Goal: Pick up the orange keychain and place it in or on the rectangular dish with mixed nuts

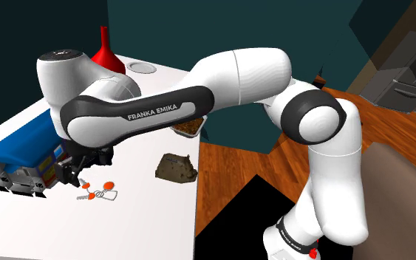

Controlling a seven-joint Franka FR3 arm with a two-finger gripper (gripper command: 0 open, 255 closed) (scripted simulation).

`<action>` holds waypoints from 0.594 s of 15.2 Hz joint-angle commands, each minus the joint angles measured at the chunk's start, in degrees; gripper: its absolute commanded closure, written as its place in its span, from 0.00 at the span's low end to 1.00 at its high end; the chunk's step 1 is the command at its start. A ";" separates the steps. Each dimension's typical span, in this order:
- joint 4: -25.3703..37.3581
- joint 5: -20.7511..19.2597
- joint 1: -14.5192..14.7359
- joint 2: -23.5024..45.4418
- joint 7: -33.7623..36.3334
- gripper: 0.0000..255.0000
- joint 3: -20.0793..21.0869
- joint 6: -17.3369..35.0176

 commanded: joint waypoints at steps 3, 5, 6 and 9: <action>3.55 -0.92 1.41 3.67 0.37 0.00 -0.18 1.12; 2.75 -1.10 1.40 4.15 0.50 0.00 -0.30 2.37; 2.37 -1.20 1.41 4.40 0.57 0.00 -0.36 2.98; 1.49 -1.48 1.40 5.10 0.75 0.00 -0.49 4.53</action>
